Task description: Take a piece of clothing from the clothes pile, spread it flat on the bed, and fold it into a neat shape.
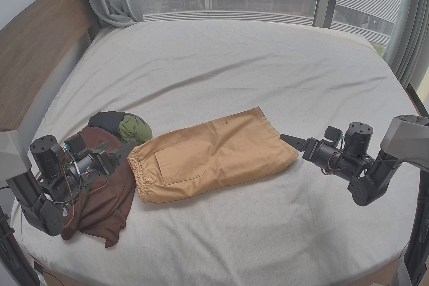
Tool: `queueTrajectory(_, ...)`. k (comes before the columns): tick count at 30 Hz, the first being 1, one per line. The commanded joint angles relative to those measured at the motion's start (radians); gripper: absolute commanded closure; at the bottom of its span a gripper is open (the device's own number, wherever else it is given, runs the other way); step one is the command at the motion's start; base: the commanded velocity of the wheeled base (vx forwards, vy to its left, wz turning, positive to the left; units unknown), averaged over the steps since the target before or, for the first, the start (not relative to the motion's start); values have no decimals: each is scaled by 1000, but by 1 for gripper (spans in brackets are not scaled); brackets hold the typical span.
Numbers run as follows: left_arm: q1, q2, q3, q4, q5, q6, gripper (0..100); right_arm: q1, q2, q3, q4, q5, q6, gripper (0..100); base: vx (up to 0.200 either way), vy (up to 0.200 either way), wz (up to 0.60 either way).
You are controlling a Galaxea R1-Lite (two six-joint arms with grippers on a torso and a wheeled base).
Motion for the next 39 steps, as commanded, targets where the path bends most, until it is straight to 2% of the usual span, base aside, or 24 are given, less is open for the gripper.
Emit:
queueTrajectory(1,12,21,32,-1,-6,47,0,-1,61,-11,5,0,0,0,0,0,0)
queueTrajectory(39,38,119,29,-1,-9,35,0,24,321,-129,19,-14,1,0,0,0,0)
